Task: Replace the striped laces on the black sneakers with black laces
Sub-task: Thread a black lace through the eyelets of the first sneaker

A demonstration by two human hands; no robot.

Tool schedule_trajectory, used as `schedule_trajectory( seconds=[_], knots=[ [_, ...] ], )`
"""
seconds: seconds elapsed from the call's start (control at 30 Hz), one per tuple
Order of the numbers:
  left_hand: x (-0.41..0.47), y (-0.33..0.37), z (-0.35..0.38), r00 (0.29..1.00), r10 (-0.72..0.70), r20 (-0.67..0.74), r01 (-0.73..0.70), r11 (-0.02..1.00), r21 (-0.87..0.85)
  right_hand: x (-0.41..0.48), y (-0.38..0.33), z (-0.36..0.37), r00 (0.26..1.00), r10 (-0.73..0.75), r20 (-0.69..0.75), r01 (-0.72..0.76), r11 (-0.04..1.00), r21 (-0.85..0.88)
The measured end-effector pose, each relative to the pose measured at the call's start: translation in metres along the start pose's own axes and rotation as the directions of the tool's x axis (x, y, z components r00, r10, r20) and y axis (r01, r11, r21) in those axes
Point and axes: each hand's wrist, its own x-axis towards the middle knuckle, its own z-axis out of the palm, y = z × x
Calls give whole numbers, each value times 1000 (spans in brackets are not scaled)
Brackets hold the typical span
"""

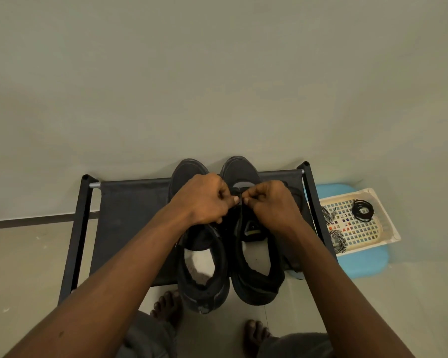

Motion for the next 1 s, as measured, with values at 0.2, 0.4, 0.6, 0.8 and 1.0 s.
schedule_trajectory(
  seconds=[0.2,0.4,0.6,0.8,1.0],
  knots=[
    [4,0,9,985,45,-167,-43,999,16,-1,0,11,995,39,-90,-33,997,66],
    [8,-3,14,979,65,-195,-64,998,11,1,3,8,994,82,-70,-67,979,195],
    [5,0,16,968,107,-228,-87,992,96,-5,-2,2,996,34,-81,-33,999,19],
    [2,3,7,954,89,-285,-66,994,89,-12,-12,-1,987,-31,-156,-11,964,-264],
    [0,0,-6,906,103,-411,-123,992,-21,-14,-10,-4,986,-48,-159,6,967,-254]
  ],
)
